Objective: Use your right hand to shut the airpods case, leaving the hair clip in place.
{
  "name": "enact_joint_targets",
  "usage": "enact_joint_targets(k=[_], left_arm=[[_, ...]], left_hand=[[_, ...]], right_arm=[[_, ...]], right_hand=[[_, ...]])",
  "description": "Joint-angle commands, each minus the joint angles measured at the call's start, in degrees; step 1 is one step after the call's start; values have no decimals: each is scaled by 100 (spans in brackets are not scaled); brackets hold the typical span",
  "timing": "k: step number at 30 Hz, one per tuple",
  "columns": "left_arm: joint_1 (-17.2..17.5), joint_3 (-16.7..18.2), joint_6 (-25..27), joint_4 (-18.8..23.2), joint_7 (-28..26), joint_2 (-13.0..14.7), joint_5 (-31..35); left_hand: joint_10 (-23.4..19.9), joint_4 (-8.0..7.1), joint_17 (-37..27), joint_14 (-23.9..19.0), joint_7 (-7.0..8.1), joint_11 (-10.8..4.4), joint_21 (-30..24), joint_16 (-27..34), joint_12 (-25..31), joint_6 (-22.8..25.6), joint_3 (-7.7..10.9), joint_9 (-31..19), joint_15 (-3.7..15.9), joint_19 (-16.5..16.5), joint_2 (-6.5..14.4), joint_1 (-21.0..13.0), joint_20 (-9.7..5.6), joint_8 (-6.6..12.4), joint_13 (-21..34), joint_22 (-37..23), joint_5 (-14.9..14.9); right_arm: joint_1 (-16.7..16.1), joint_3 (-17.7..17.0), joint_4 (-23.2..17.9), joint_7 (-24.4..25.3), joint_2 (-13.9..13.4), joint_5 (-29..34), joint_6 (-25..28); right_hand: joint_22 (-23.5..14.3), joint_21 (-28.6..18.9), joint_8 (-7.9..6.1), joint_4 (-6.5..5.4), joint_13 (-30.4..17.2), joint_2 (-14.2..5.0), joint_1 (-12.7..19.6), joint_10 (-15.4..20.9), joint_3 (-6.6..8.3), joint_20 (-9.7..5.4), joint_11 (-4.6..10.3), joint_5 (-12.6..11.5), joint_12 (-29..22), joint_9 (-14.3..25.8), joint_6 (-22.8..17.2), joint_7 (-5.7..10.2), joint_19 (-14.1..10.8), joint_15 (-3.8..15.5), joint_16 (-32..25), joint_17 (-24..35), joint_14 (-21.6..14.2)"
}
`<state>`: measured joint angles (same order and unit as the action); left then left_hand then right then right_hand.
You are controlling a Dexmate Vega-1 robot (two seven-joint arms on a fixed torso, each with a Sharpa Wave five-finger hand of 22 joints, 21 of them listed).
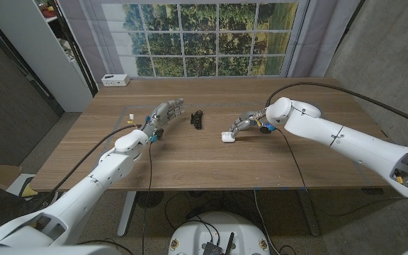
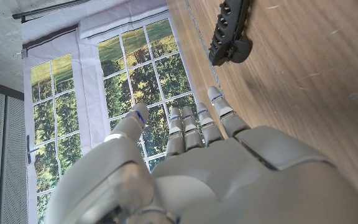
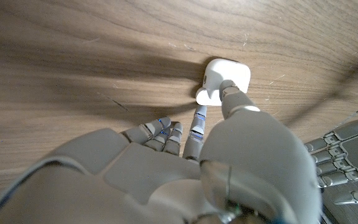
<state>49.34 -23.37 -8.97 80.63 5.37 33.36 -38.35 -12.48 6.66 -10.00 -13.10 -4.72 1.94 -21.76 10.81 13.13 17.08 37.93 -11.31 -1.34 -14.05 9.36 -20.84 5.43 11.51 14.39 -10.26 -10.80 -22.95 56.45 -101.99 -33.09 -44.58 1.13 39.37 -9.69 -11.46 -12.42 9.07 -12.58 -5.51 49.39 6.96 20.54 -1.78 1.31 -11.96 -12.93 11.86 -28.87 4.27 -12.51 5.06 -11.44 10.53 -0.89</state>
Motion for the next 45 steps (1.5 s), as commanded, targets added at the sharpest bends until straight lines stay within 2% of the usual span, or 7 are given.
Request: enact_joint_targets(k=[1, 10, 24, 33, 34, 37, 45], left_arm=[[157, 32, 52, 237, -108, 98, 11], [204, 42, 45, 318, -131, 123, 11], [119, 1, -3, 225, -54, 64, 23], [85, -19, -30, 185, -64, 30, 55], [76, -22, -28, 175, -60, 26, 56], [48, -31, -31, 143, -40, 10, 56], [-14, -45, -65, 90, -31, -24, 87]], left_hand=[[-20, 31, -7, -20, 11, 5, 16, -5, 17, 68, 15, -28, 0, -5, 10, -64, 25, 39, 7, -25, -32], [-16, 34, -7, -19, 20, 7, 24, -4, 17, 83, 8, -29, 6, -11, 10, -70, 31, 39, 8, -26, -32], [-6, 46, -4, -11, 86, 7, 46, -10, 16, 95, -6, -31, 3, -12, -8, -77, 35, 34, 11, -27, -34], [-12, 59, -1, -7, 117, -17, 61, -10, 21, 128, -18, -34, 4, -15, -11, -90, 44, 41, 13, -28, -35], [0, 51, -6, -3, 117, 52, 70, -8, 19, 124, -26, -36, 1, -16, -3, -87, 47, 35, 16, -28, -35], [3, 55, -4, -4, 120, -4, 74, -9, 18, 127, -26, -37, 3, -21, -8, -90, 48, 34, 15, -28, -37], [1, 60, -2, -5, 126, 4, 84, -10, 20, 143, -28, -39, 6, -19, -7, -96, 51, 37, 16, -29, -38]], right_arm=[[-203, -68, -86, 209, -75, -104, -54], [-477, -254, -267, 609, -165, -127, -143], [-728, -433, -407, 990, -224, -98, -258], [-883, -562, -447, 1227, -238, -91, -373], [-897, -576, -451, 1247, -239, -93, -379], [-961, -636, -466, 1319, -254, -119, -420], [-1227, -875, -554, 1690, -310, -188, -596]], right_hand=[[-30, -16, -64, 28, -42, -8, 94, 121, -4, 404, 25, -7, -37, 29, -129, 25, -447, -29, -45, 6, -402], [-32, -79, -167, 72, -50, -38, 311, 449, 20, 259, 105, -23, -131, 74, -481, 61, -709, 117, -115, -3, -704], [-38, -121, -411, 98, -82, 4, 707, 890, 7, 31, 257, 30, -239, 285, -1014, 252, -1026, 322, -154, -13, -1085], [-42, -124, -576, 87, -125, 19, 897, 1050, -20, -47, 308, 60, -276, 432, -1272, 263, -1131, 412, -184, -6, -1288], [-43, -124, -590, 88, -129, 23, 916, 1077, -24, -54, 309, 64, -284, 448, -1287, 258, -1141, 416, -190, -5, -1316], [-43, -121, -627, 87, -139, 31, 958, 1127, -33, -64, 330, 71, -296, 483, -1334, 248, -1153, 414, -195, -3, -1354], [-47, -106, -790, 54, -183, 25, 1068, 1305, -87, -66, 371, 92, -340, 634, -1533, 253, -1184, 487, -245, 17, -1550]])
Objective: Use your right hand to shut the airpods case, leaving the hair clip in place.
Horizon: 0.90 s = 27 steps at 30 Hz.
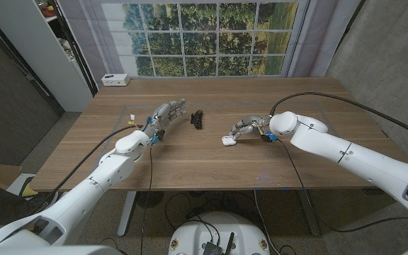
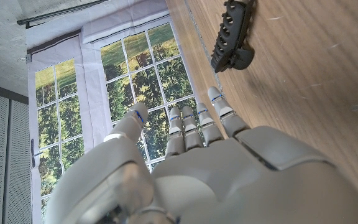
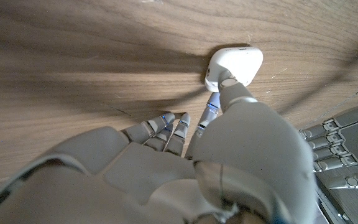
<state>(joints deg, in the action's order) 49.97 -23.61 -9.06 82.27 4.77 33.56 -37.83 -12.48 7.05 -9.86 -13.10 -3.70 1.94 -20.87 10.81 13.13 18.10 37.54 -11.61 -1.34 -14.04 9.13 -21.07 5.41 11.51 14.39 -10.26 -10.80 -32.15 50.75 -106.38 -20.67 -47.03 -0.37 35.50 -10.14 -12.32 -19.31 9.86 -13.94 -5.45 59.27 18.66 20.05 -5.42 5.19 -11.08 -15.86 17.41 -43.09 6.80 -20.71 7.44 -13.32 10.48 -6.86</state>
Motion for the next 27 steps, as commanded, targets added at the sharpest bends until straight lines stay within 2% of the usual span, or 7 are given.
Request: enact_joint_targets(k=[1, 11, 15, 23, 24, 25, 27], left_arm=[[-83, -23, -57, -77, 25, -47, 42], [-163, -39, -172, -198, 37, -132, 85], [-144, -28, -213, -180, -8, -143, 107], [-52, 10, -284, -106, -121, -153, 124], [-42, 14, -298, -97, -130, -153, 128], [-31, 19, -317, -88, -144, -153, 137], [-15, 28, -347, -73, -164, -155, 147]], left_hand=[[-5, 19, -17, -4, 24, 14, -2, -10, 23, 41, 10, -10, 6, -21, 16, -72, 52, 36, 16, -29, -38], [-3, 22, -16, -10, 34, 7, 10, -9, 24, 55, 6, -12, 3, -25, 15, -77, 52, 37, 17, -29, -39], [-14, 28, -14, -12, 40, -4, 14, -9, 29, 56, 5, -13, 5, -30, 12, -83, 50, 35, 19, -30, -40], [-24, 29, -14, -21, 55, 16, 23, -7, 34, 61, 4, -15, 7, -35, 15, -87, 53, 33, 20, -30, -42], [-23, 30, -14, -23, 52, 9, 24, -7, 34, 60, 4, -15, 8, -36, 14, -87, 53, 32, 20, -30, -42], [-27, 30, -14, -22, 54, -1, 25, -7, 35, 63, 4, -15, 10, -35, 13, -87, 54, 33, 20, -30, -42], [-31, 30, -14, -28, 63, 0, 25, -5, 37, 67, 3, -16, 11, -44, 14, -88, 44, 33, 20, -30, -42]], right_arm=[[-349, -342, -128, 515, -70, -45, -251], [-540, -663, -255, 754, -126, -268, -350], [-569, -777, -344, 757, -179, -395, -295], [-636, -992, -398, 808, -281, -651, -293], [-690, -1068, -426, 875, -299, -712, -302], [-752, -1152, -453, 951, -324, -775, -335], [-980, -1425, -466, 1209, -355, -981, -552]], right_hand=[[-2, -20, -123, -30, -54, 20, 92, 191, -50, 298, -9, 6, -65, 103, -129, 4, -373, 252, -63, 26, -977], [-3, -27, -187, -41, -99, 42, 157, 293, -114, 318, 29, 23, -85, 229, -89, 29, -443, 296, -112, 45, -1133], [-6, -4, -76, -62, -160, 49, 221, 282, -191, 359, 26, 35, -59, 366, 418, 124, -442, 280, -102, 71, -1118], [-6, 21, 53, -84, -223, 61, 262, 181, -281, 382, -28, 44, 5, 481, 902, 189, -429, 250, -83, 87, -1084], [-6, 24, 81, -90, -231, 62, 262, 159, -295, 387, -34, 45, 17, 493, 985, 223, -428, 241, -76, 90, -1068], [-6, 21, 165, -90, -252, 83, 271, 164, -332, 391, -46, 50, 21, 488, 1158, 472, -449, 217, -81, 94, -1083], [-7, 31, 208, -124, -281, 70, 242, 100, -384, 422, -50, 53, 52, 469, 1181, 546, -439, 212, -79, 106, -1066]])
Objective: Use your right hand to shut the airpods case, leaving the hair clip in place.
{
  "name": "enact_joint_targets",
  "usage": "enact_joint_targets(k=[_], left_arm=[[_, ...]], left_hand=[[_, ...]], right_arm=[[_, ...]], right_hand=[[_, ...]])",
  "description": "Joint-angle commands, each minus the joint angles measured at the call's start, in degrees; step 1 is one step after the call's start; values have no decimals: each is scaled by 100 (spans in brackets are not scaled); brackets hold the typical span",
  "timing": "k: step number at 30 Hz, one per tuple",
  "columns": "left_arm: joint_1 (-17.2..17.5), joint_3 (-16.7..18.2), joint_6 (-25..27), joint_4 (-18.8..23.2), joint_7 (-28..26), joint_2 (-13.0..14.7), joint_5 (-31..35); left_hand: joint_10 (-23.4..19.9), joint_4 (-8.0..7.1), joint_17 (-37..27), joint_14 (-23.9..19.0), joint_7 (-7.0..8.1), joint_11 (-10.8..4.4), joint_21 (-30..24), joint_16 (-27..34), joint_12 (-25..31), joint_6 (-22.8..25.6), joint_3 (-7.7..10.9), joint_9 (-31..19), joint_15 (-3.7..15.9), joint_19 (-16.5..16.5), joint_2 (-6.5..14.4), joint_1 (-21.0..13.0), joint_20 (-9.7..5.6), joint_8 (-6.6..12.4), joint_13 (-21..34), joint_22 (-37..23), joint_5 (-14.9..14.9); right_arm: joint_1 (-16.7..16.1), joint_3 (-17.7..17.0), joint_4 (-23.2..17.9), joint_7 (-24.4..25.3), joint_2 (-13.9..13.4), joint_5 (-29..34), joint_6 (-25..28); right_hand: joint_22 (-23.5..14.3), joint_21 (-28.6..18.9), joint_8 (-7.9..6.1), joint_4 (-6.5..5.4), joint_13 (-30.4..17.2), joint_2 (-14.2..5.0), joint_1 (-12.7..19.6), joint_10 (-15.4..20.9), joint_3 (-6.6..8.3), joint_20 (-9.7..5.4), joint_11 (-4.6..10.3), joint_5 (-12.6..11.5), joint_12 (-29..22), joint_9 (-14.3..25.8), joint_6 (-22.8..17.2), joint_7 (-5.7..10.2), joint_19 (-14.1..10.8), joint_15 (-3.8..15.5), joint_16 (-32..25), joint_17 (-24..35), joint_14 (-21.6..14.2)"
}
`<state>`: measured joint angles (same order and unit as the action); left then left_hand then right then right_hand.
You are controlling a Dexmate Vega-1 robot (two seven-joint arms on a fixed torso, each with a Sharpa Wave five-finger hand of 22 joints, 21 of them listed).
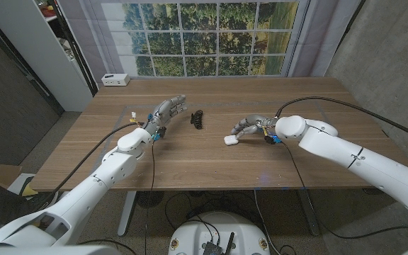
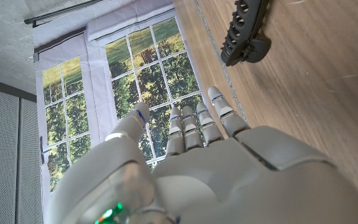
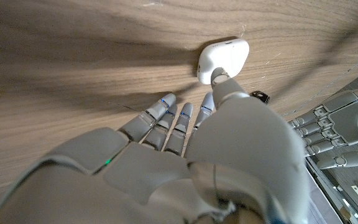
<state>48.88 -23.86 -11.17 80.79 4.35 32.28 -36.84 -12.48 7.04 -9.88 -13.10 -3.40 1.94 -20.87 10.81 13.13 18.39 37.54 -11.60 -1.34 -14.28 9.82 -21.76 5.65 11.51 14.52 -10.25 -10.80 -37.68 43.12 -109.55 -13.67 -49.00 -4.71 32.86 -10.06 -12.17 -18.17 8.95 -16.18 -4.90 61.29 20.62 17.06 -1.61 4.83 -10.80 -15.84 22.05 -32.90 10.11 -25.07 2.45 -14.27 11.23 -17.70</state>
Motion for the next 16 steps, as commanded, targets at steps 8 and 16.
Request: enact_joint_targets(k=[8, 16], left_arm=[[68, 63, -207, 21, -150, -59, 81], [-100, 30, -234, -170, -155, -150, 136]], left_hand=[[-68, 34, -11, -47, 40, -22, 35, -3, 50, 49, 4, -19, 14, -37, -57, -25, 10, 33, 4, -31, -45], [-113, 35, -11, -64, 53, -13, 46, -1, 67, 61, 7, -20, 13, -44, -54, -29, 7, 33, 5, -31, -46]], right_arm=[[-1270, -1727, 86, 1534, -132, -1233, -1574], [-1418, -2015, 563, 1805, 126, -1576, -2284]], right_hand=[[-13, -28, 390, -114, -86, -104, -109, -240, -252, -81, -127, -21, 167, -154, 416, 268, -197, 688, -27, 72, -21], [-12, -64, 415, -138, -71, -141, -165, -129, -295, -166, -118, -40, 146, -188, 370, 271, -334, 725, -102, 85, -182]])
